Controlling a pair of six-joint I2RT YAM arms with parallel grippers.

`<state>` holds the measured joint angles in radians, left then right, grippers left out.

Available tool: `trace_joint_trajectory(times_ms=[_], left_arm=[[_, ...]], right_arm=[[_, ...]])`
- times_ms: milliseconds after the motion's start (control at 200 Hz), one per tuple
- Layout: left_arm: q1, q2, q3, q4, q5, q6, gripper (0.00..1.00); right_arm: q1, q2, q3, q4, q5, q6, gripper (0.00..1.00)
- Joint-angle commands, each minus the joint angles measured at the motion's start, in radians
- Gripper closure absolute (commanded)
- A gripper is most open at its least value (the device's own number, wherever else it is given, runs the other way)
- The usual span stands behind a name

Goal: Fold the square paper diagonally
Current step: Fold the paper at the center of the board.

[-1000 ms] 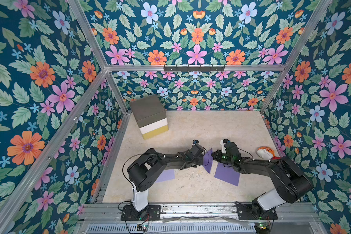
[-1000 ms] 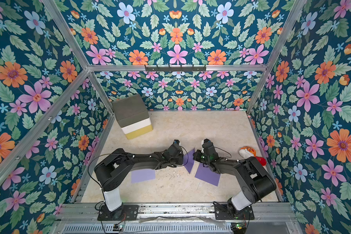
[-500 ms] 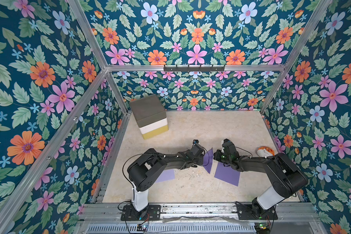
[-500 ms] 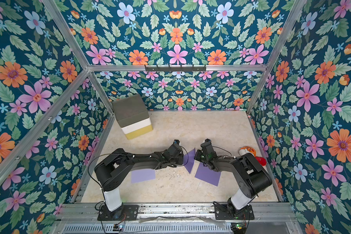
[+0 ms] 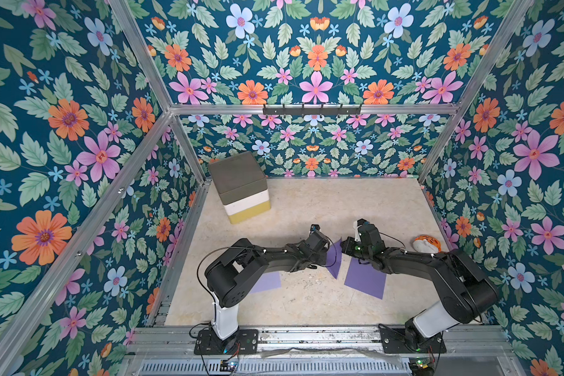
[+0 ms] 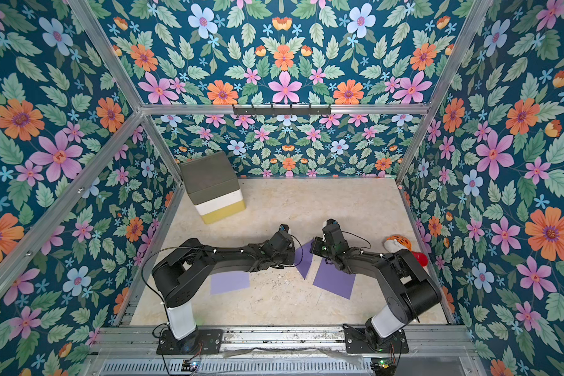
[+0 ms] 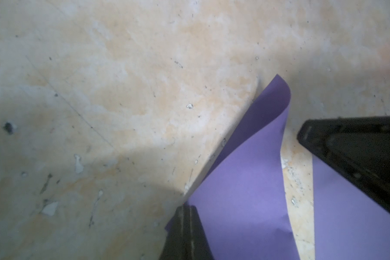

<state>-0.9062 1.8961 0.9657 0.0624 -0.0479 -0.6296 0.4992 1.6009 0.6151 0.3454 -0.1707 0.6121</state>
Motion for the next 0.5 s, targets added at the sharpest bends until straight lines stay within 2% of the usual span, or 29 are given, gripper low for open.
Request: trace_joint_trajectory(times_ms=[0, 335, 495], left_arm=[[0.003, 0.06, -0.029, -0.403, -0.006, 0.005, 1.0], [0.0, 0.058, -0.03, -0.406, -0.014, 0.006, 1.0], [0.001, 0.058, -0.029, -0.406, -0.018, 0.005, 1.0]], right_arm=[[0.001, 0.038, 0.015, 0.032, -0.018, 0.008, 1.0], [-0.002, 0.105, 0.027, -0.125, 0.192, -0.043, 1.0], [-0.006, 0.065, 0.033, -0.176, 0.217, -0.066, 1.0]])
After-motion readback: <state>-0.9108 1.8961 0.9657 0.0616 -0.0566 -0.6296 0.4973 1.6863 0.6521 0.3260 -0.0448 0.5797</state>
